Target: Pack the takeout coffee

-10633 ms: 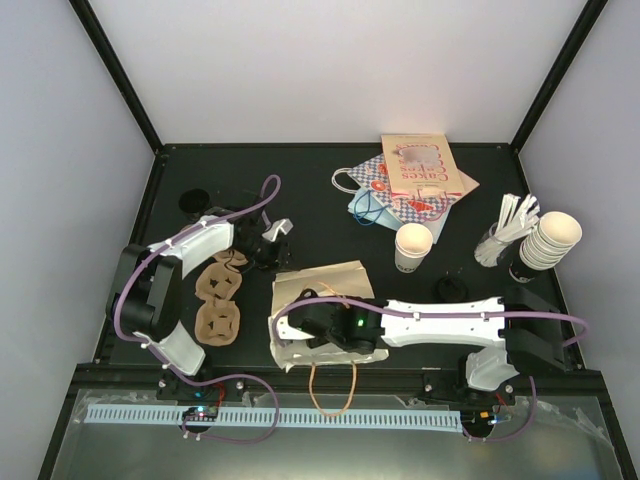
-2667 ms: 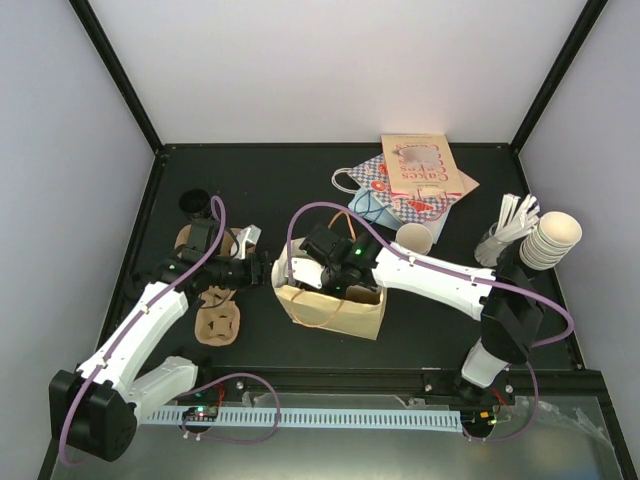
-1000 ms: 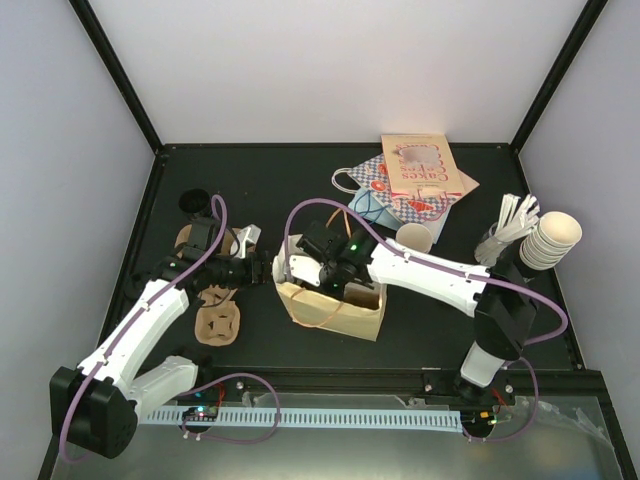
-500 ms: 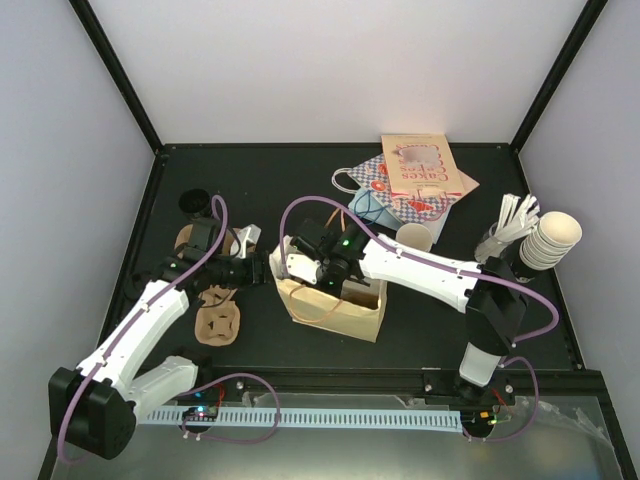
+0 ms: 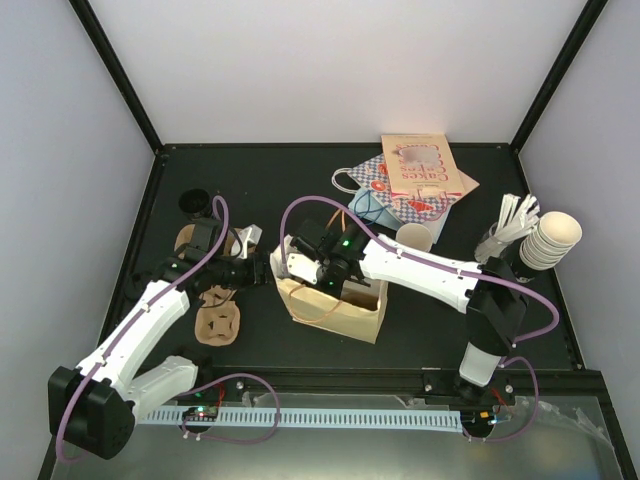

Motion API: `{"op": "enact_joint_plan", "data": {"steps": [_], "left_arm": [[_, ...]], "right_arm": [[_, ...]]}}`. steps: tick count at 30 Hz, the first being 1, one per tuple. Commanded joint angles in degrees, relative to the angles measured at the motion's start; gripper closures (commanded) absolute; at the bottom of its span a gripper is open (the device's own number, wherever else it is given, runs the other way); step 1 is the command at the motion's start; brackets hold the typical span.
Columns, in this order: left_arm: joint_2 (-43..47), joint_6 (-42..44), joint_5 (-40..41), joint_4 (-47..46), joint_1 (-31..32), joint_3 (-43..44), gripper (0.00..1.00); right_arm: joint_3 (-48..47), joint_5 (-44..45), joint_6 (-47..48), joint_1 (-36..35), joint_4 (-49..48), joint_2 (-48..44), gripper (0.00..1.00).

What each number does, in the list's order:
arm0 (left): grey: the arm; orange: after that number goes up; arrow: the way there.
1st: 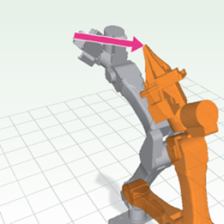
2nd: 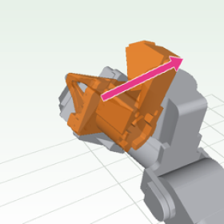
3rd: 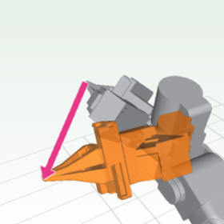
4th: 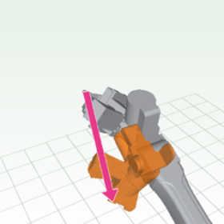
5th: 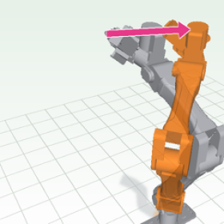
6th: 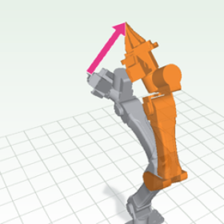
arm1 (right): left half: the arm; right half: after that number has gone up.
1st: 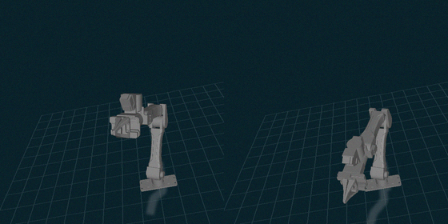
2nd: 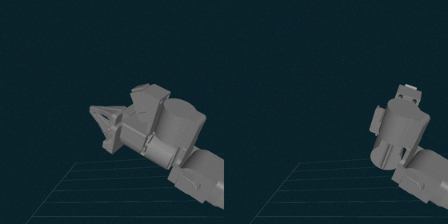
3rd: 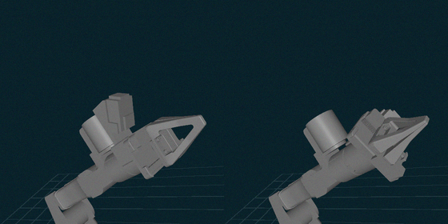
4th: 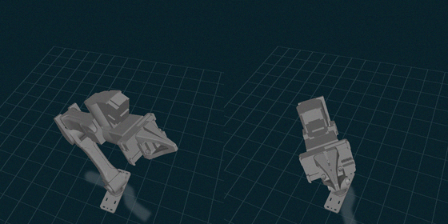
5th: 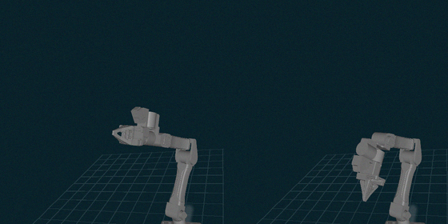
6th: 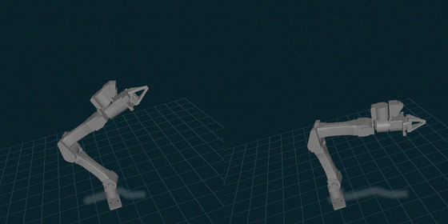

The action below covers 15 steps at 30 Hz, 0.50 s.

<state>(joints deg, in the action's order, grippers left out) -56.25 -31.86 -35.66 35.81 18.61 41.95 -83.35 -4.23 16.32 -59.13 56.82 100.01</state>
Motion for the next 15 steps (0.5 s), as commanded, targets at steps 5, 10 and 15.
{"op": "enact_joint_plan", "data": {"steps": [5, 10, 15], "left_arm": [[-0.13, 0.23, -2.27, -1.54, 1.34, 1.99, 0.2], [-0.26, 0.76, -1.7, -0.8, 1.34, 2.75, 0.2], [-0.13, 1.42, -0.91, 0.31, 1.34, 3.78, 0.2]], "right_arm": [[1.21, 5.55, -1.46, -0.02, 8.93, 1.8, 0.32], [0.26, 5.94, -1.64, -0.06, 7.64, -0.49, 0.0], [-2.57, 6.21, -1.56, -0.49, 8.07, -2.45, 0.0]]}}
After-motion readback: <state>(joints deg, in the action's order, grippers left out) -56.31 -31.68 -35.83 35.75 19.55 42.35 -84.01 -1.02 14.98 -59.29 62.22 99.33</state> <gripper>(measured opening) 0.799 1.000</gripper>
